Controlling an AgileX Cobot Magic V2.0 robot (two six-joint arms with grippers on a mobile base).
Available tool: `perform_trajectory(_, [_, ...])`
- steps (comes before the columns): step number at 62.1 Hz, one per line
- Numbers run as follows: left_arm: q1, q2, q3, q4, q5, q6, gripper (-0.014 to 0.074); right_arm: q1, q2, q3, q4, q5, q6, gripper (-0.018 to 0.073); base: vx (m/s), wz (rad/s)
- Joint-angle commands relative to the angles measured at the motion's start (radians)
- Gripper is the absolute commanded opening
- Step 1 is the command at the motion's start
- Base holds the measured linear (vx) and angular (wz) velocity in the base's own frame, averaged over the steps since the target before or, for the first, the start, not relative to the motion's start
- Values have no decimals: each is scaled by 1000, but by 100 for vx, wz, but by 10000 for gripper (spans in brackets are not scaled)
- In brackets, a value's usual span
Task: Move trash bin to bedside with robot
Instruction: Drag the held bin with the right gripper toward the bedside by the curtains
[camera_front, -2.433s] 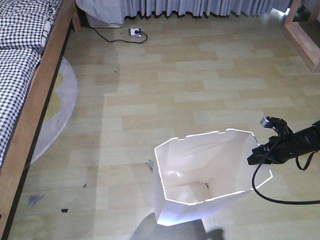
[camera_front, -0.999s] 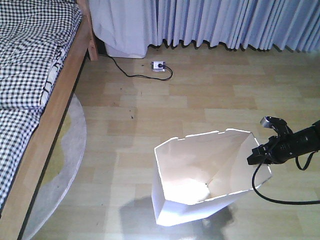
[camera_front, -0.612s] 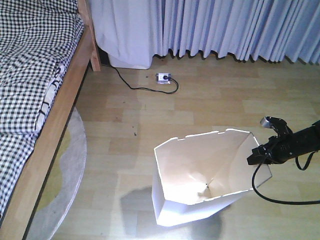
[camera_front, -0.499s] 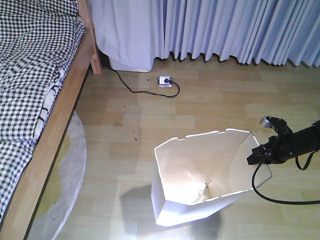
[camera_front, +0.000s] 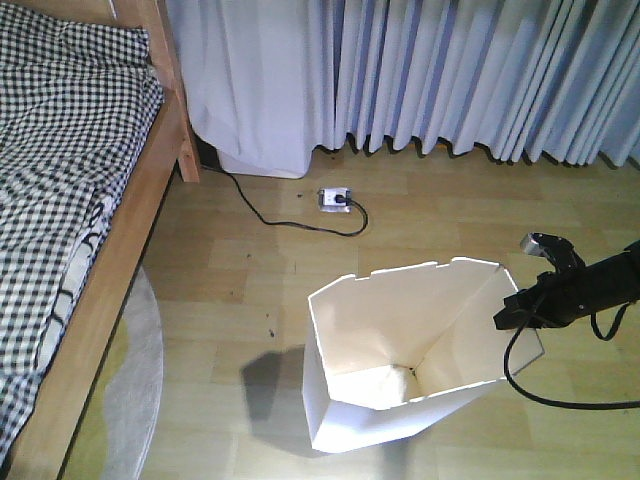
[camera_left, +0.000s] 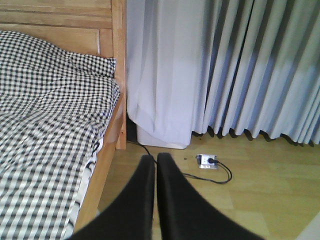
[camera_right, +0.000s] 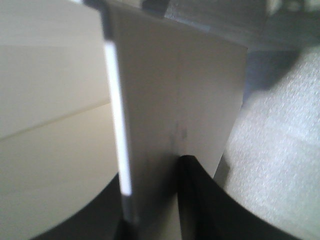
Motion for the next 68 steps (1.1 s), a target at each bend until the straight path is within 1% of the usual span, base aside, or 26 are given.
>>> perform_trajectory(1, [1,-14,12,-4,-70,-5,-6,-4,-75,-12,87,194,1,-5,36,-1])
perform_trajectory(37, [1,-14,12,-4,-70,-5,-6,-4,-75,-12,87,194,1,-5,34,-4])
perform_trajectory(68, [1,-14,12,-4,-70,-5,-6,-4,-75,-12,87,191,1,-5,27,-3])
